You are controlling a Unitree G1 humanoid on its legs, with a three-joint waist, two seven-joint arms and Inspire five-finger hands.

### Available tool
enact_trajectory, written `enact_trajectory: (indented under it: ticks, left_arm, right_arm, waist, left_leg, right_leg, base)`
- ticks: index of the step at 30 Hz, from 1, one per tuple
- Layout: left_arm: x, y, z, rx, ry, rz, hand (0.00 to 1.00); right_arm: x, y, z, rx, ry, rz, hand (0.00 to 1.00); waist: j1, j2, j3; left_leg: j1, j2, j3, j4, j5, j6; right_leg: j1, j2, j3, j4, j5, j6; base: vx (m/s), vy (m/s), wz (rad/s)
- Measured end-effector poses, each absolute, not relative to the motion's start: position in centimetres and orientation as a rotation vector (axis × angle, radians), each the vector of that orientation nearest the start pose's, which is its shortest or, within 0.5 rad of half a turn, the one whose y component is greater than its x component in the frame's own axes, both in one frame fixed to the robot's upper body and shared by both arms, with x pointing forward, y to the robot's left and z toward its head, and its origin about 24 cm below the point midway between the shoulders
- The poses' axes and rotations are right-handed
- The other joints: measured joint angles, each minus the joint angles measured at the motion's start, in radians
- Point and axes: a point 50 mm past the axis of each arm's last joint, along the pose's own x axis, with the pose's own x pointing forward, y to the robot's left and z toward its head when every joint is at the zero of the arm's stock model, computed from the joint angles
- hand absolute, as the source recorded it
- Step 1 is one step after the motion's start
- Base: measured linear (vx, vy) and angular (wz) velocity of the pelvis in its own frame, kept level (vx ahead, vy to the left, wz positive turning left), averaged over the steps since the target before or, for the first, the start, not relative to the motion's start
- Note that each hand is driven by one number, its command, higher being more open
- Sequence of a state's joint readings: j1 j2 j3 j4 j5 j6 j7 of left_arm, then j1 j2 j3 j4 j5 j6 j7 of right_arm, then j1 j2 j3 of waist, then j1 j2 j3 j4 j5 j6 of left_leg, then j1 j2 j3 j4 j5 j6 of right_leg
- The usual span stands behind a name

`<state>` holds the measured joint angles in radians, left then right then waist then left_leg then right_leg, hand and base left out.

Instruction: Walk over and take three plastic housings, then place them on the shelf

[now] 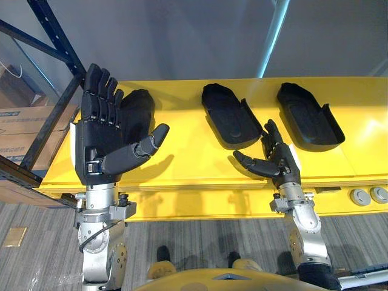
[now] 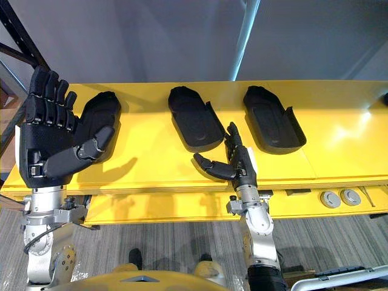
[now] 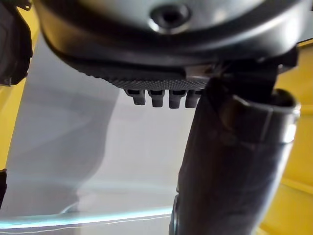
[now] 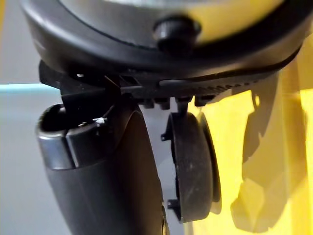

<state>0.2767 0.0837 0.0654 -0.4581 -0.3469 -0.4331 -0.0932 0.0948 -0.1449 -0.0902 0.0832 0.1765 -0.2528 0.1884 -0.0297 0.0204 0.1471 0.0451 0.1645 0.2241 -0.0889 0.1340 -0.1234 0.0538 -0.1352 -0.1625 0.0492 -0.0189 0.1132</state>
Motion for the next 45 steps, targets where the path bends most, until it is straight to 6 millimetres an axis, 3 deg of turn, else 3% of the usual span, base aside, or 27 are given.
enact_trajectory:
  ticks: [11, 27, 35, 38, 43, 45]
  left_arm:
    - [17.8, 19.3, 12.9, -0.170, -0.646, 0.036, 1.00]
    - [17.8, 19.6, 12.5, -0.162, -0.626, 0.046, 1.00]
    - [17.9, 19.7, 12.0, -0.163, -0.601, 0.057, 1.00]
    - [17.9, 19.8, 12.0, -0.162, -0.601, 0.059, 1.00]
    - [17.5, 19.9, 11.6, -0.162, -0.583, 0.069, 1.00]
    - [17.5, 20.0, 11.6, -0.163, -0.583, 0.070, 1.00]
  right_arm:
    - [22.3, -19.6, 3.1, 0.016, -0.092, 0.115, 1.00]
    - [21.9, -17.1, 2.8, 0.037, -0.062, 0.277, 1.00]
    - [22.1, -17.6, 3.0, -0.013, -0.072, 0.139, 1.00]
    - [22.2, -18.7, 5.0, -0.097, -0.168, 0.025, 1.00]
    - [21.1, -20.8, 10.9, -0.155, -0.507, -0.164, 1.00]
    - [20.7, -21.4, 11.7, -0.163, -0.558, -0.200, 1.00]
  waist:
    - [0.000, -0.005, -0.002]
    - [0.002, -0.023, -0.018]
    - [0.003, -0.020, -0.025]
    - [0.003, -0.015, -0.028]
    - [-0.002, -0.005, -0.047]
    - [-0.002, -0.006, -0.053]
  left_leg:
    - [0.000, 0.000, 0.001, 0.000, 0.000, 0.000]
    - [0.000, 0.000, 0.001, 0.000, 0.000, 0.000]
    - [0.000, 0.000, 0.001, 0.000, 0.000, 0.000]
    - [0.000, 0.000, 0.003, 0.000, 0.000, 0.000]
    - [0.007, 0.001, 0.023, 0.000, -0.005, -0.001]
    - [0.014, 0.002, 0.032, 0.000, -0.007, -0.002]
  right_leg:
    - [0.001, 0.001, 0.000, -0.001, 0.002, 0.002]
    - [0.001, 0.000, 0.004, -0.003, 0.005, 0.004]
    - [0.002, 0.000, 0.005, -0.003, 0.005, 0.005]
    - [0.001, 0.001, 0.007, -0.005, 0.007, 0.005]
    - [0.001, 0.002, 0.025, -0.019, 0.016, 0.005]
    - [0.002, 0.003, 0.032, -0.020, 0.016, 0.005]
  base:
    - [0.00, 0.000, 0.00]
    - [0.00, 0.000, 0.00]
    - [0.00, 0.000, 0.00]
    - [0.00, 0.000, 0.00]
    - [0.00, 0.000, -0.11]
    - [0.00, 0.001, -0.14]
